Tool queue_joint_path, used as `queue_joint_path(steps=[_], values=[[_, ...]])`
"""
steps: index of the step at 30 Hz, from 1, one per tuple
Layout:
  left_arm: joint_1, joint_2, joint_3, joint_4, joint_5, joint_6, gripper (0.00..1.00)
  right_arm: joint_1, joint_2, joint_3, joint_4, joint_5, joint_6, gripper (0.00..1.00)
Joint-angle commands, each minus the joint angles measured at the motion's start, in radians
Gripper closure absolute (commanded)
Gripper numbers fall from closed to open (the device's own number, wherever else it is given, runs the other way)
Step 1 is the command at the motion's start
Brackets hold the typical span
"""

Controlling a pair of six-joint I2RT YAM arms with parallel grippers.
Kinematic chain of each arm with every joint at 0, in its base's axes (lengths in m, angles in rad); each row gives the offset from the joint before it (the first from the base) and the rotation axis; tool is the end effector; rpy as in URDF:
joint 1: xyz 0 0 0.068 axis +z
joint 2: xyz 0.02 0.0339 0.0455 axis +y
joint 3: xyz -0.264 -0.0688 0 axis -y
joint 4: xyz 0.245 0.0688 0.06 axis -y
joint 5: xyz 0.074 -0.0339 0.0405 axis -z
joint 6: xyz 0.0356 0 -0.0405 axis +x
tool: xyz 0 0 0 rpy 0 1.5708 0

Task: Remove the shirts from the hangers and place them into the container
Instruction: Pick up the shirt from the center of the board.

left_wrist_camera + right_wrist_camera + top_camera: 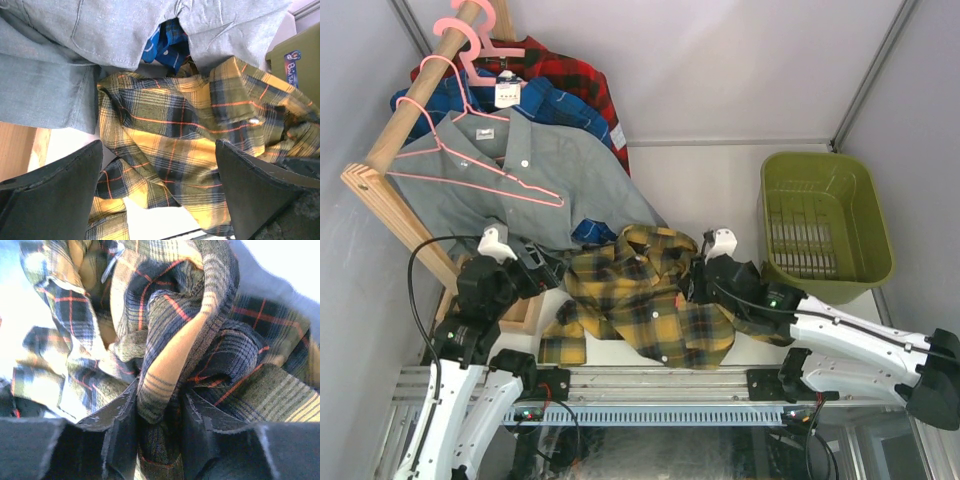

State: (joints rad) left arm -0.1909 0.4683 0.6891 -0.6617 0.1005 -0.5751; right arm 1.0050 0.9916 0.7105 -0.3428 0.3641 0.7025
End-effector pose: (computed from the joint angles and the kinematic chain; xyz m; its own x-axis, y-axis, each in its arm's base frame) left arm 0.1066 -0.0242 0.2982 -0.5027 -0.4540 -0.7356 0.0053 0.8493 -0.5278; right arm 0.1257 0.1743 0.2615 -0.6486 0.1049 -0.7539 -0.2814 0.8872 0.3656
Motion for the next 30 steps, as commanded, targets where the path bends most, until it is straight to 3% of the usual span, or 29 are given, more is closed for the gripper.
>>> queue_joint_path(steps=[1,3,5,11,16,19,24,30], values=[[0.007,0.002,-0.017,0.044,0.005,-0.009,0.04,0.012,-0.020,-0.074,-0.036,-0.296,-0.032,0.67],[0.008,0.007,-0.022,0.052,0.008,-0.012,0.04,0.044,0.009,-0.080,-0.018,-0.459,-0.065,0.61],[0.007,0.013,-0.027,0.062,0.012,-0.014,0.04,0.085,0.054,-0.055,-0.020,-0.580,-0.112,0.47],[0.007,0.016,-0.016,0.060,0.019,-0.011,0.05,0.134,0.105,0.179,-0.328,-0.423,-0.275,0.13],[0.008,-0.004,-0.013,0.034,0.008,-0.006,0.04,0.109,0.127,0.386,-0.558,-0.155,-0.389,0.08],[0.007,-0.015,-0.013,0.027,0.000,-0.008,0.04,0.087,0.119,0.437,-0.559,-0.102,-0.457,0.06],[0.007,-0.016,-0.015,0.033,0.005,-0.018,0.05,0.037,0.136,0.366,-0.289,-0.294,-0.655,0.03],[0.007,-0.030,0.008,0.003,0.010,-0.008,0.04,-0.125,0.408,0.374,-0.190,-0.521,-0.716,0.00]])
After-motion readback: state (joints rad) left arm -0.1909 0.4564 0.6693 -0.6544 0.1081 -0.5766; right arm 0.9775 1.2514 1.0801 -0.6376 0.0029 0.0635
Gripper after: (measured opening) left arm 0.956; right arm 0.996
